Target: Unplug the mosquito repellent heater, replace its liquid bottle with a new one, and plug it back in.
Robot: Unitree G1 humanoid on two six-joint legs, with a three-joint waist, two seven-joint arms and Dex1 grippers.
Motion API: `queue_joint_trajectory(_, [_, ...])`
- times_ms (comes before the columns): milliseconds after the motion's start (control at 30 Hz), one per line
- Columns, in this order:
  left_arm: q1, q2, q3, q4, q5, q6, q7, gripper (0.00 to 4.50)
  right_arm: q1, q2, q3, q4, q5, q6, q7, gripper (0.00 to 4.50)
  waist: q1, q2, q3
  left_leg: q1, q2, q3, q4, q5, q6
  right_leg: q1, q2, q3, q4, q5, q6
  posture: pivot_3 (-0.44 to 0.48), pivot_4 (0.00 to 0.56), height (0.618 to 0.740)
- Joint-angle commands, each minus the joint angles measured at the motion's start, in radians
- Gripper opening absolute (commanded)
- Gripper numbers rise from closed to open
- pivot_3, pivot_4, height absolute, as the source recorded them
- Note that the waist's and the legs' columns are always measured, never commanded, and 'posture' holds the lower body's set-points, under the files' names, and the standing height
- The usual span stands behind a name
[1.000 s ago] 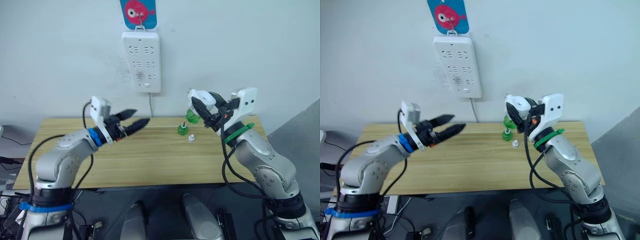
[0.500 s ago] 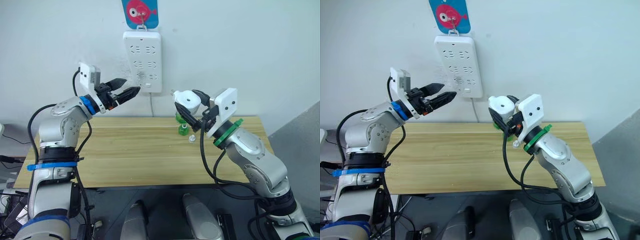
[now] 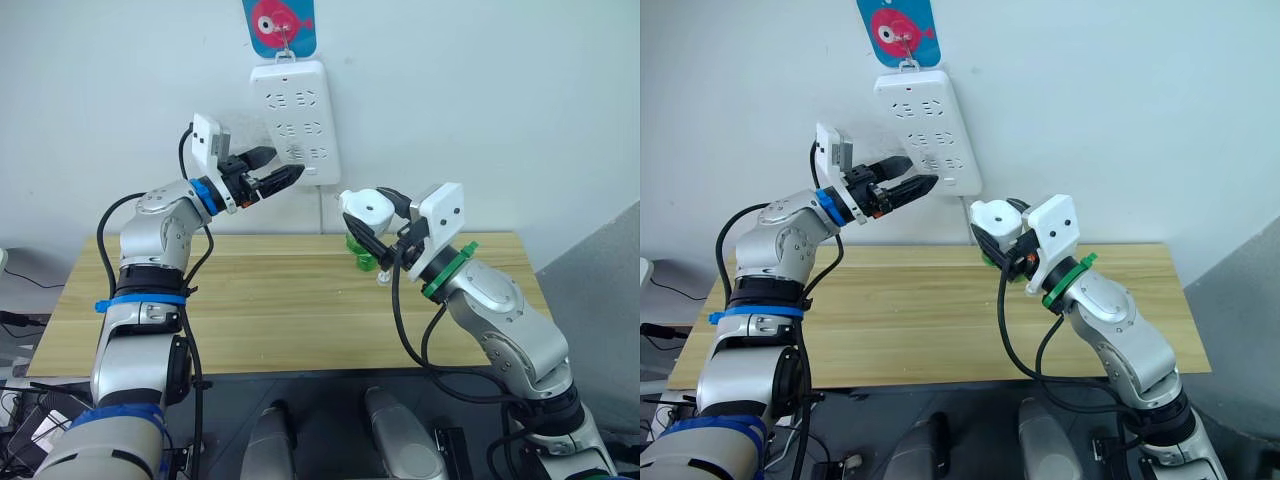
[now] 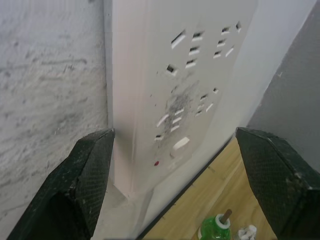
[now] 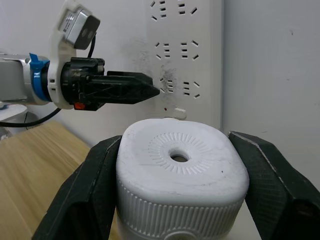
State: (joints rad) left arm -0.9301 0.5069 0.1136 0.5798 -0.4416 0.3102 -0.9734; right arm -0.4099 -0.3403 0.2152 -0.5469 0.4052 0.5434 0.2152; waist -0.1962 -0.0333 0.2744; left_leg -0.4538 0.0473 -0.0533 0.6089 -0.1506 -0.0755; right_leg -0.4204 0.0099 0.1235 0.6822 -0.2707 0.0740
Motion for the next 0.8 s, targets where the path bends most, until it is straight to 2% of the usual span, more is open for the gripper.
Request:
queue_joint_trajectory(33, [-0.041, 0.010, 0.025, 0.026, 0.020, -0.054, 0.001, 4.11, -0.004, 0.011, -0.029, -0.063, -0.010, 0.004, 0.004, 3.03, -0.001, 0.000, 0.000, 0.000, 0.000, 0.000, 0.000, 0.000, 0.000, 0.000, 0.000, 0.000, 0.000, 0.000, 0.000, -0.294, 0.233, 0.735])
queue_joint_trajectory(600, [-0.084, -0.004, 0.028, 0.192, 0.062, -0.134, -0.014, 4.11, -0.025, 0.046, -0.027, -0.077, -0.012, 0.058, 0.020, 3.03, -0.004, 0.000, 0.000, 0.000, 0.000, -0.001, 0.000, 0.000, 0.000, 0.000, 0.000, -0.001, 0.001, 0.000, 0.000, -0.279, 0.238, 0.735])
queue_joint_trajectory(800, [-0.102, -0.030, 0.019, 0.185, 0.044, -0.120, -0.085, 4.11, -0.028, 0.057, -0.024, -0.087, -0.010, 0.078, 0.032, 3.03, 0.000, 0.000, 0.000, 0.000, 0.000, -0.001, 0.002, 0.001, 0.000, 0.001, 0.000, 0.000, 0.001, 0.000, 0.001, -0.283, 0.241, 0.735])
